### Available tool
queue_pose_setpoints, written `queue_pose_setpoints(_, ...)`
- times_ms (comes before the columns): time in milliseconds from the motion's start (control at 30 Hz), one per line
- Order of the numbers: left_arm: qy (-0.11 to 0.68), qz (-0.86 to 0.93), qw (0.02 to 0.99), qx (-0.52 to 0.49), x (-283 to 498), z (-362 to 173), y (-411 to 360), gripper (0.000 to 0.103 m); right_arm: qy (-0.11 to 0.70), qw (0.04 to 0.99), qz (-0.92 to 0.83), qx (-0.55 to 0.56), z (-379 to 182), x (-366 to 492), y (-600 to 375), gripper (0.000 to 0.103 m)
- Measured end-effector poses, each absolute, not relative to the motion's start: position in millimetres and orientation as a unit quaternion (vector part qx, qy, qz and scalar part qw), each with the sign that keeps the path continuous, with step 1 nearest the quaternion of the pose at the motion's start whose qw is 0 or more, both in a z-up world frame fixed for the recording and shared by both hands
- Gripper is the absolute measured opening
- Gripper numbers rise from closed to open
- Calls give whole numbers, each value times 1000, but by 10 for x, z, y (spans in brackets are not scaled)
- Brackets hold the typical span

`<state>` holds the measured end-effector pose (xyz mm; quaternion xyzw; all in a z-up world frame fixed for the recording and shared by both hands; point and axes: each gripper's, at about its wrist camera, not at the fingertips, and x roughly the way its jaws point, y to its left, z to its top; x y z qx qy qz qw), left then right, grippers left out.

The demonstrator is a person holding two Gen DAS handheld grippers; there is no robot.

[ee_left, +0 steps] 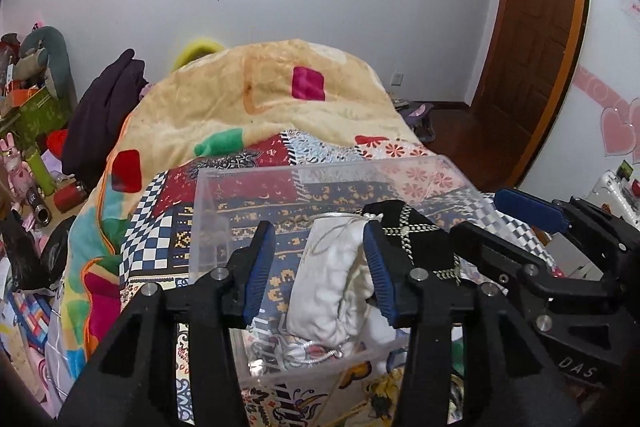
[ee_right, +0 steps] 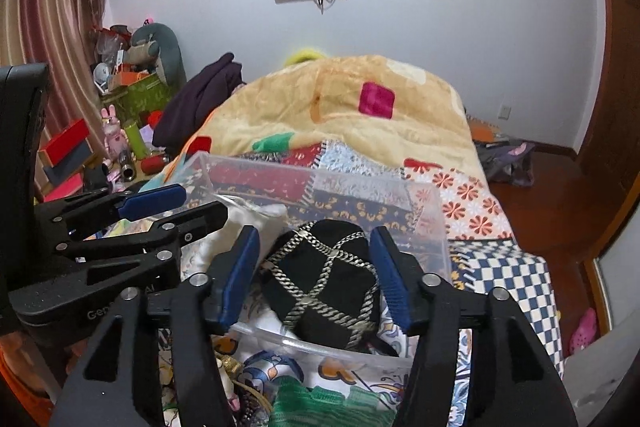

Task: Organize soft objects
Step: 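Carry both items into the clear plastic box and open both tools, then grasp the yellow floral cloth with the left tool while the right tool grasps the yellow sponge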

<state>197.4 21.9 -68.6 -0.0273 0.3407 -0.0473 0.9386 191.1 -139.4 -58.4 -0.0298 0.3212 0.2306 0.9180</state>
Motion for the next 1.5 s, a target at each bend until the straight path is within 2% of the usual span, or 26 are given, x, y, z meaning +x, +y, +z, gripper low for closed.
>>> queue_pose_setpoints(100,330,-53,942,-30,1869,-577,226,46,311,921,233,-27,-505,1853,-1448,58)
queue_pose_setpoints(200,308,-52,950,-24,1709,-443,215,54,295,926,236,-22,-390,1758,-1511,65)
queue_pose_setpoints(233,302,-51,952,-20,1665,-411,199,58,288,927,238,-20,-341,1708,-1545,66)
queue_pose_setpoints(367,273,-51,961,-5,1408,-240,140,60,268,932,244,-16,-173,1553,-1623,66)
queue_pose_setpoints(467,258,-55,965,-6,1247,-140,120,63,254,934,250,-8,-60,1421,-1680,76)
queue_pose_setpoints(533,248,-57,967,-6,1136,-77,101,64,242,936,255,-6,9,1324,-1715,79)
queue_pose_setpoints(633,235,-57,970,-9,974,0,75,74,230,938,260,-13,91,1164,-1757,81)
queue_pose_setpoints(733,231,-59,971,-9,870,20,58,76,223,939,262,-17,128,1050,-1812,85)
queue_pose_setpoints(867,230,-53,972,-16,750,-38,62,93,227,939,259,-5,93,942,-1930,87)
queue_pose_setpoints(1000,238,-37,970,-15,685,-198,74,95,252,937,242,2,-104,943,-2048,87)
queue_pose_setpoints(1333,316,-24,948,-39,805,-934,124,95,342,921,187,-6,-794,1121,-2242,87)
queue_pose_setpoints(1433,337,-23,940,-41,853,-1109,136,86,369,912,181,-2,-1012,1140,-2300,87)
queue_pose_setpoints(1500,345,-25,937,-41,852,-1189,136,81,384,907,176,2,-1124,1153,-2343,80)
